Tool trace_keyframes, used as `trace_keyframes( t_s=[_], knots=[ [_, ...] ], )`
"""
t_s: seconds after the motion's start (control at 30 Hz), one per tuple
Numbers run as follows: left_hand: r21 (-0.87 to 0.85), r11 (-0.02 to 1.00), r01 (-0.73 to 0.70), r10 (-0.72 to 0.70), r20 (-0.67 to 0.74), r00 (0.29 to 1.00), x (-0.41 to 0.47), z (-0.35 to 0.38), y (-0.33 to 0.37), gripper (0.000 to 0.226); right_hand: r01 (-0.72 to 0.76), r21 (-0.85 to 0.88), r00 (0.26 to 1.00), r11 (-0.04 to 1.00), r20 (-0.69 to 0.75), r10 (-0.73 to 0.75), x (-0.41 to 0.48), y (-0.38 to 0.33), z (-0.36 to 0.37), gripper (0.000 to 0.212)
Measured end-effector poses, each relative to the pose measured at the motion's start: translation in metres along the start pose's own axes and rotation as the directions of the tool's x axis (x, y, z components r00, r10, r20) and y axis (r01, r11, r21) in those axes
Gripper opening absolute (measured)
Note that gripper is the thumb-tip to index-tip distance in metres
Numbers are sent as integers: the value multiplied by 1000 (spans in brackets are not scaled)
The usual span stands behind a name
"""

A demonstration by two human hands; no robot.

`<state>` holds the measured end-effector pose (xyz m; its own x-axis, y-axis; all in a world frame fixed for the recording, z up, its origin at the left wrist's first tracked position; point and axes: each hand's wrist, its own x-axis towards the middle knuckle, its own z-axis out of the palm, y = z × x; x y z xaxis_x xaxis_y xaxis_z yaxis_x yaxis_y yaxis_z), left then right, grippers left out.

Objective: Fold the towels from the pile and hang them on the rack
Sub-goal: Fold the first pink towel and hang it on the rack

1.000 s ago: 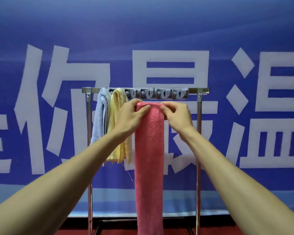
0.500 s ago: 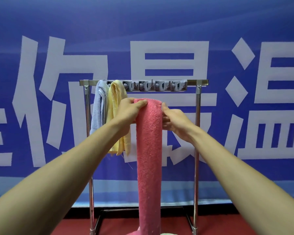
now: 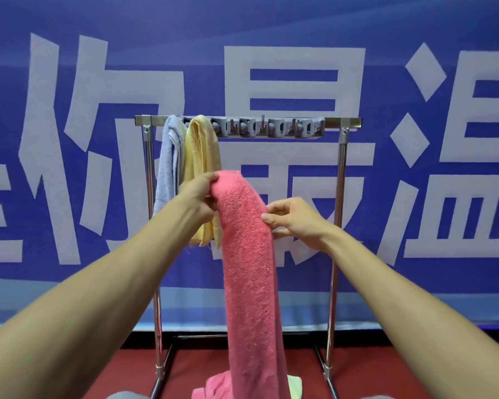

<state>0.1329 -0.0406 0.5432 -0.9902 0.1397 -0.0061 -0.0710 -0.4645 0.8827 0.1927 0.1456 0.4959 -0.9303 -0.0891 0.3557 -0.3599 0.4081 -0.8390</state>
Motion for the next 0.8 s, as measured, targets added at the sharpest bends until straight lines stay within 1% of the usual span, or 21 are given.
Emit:
trace_keyframes(
  t_s=[0.03, 0.1, 0.17, 0.23, 0.3, 0.47, 0.57, 0.63, 0.7, 0.73, 0.8],
  knots=[
    [-18, 999, 38, -38, -6, 999, 3, -5, -5, 9, 5, -7, 1000, 1000, -26, -5, 2, 2, 3, 14],
    [-66, 994, 86, -87, -9, 996, 10, -15, -16, 13, 11, -3, 998, 1000, -70, -11, 7, 6, 11, 13],
    [-61, 995, 73, -73, -3, 997, 19, -26, -31, 10, 8, 5, 994, 1000, -108, -7, 12, 11, 20, 11],
    [48, 998, 36, -38, 40, 998, 27, -38, -49, 25, -5, 16, 987, 1000, -158, 7, 18, 17, 28, 10],
    [154, 988, 28, -47, 123, 991, 32, -51, -70, 41, -31, 49, 980, 998, -195, 40, 22, 24, 36, 10],
    [235, 964, 127, -195, 295, 936, 36, -85, -127, 78, -120, 152, 957, 981, -245, 155, 30, 52, 57, 10],
    [291, 938, 187, -283, 336, 899, 40, -104, -160, 92, -187, 189, 942, 964, -245, 231, 30, 80, 67, 12],
    [340, 919, 197, -307, 306, 901, 41, -114, -177, 90, -247, 225, 922, 943, -243, 300, 29, 100, 73, 9],
    [375, 906, 196, -299, 240, 923, 41, -120, -194, 78, -311, 278, 889, 909, -252, 381, 27, 119, 77, 7],
    [378, 904, 201, -292, 202, 935, 41, -124, -202, 67, -340, 311, 868, 888, -260, 423, 25, 128, 79, 8],
    [369, 902, 225, -299, 157, 941, 41, -130, -218, 38, -384, 365, 827, 848, -272, 492, 22, 146, 82, 9]
  ],
)
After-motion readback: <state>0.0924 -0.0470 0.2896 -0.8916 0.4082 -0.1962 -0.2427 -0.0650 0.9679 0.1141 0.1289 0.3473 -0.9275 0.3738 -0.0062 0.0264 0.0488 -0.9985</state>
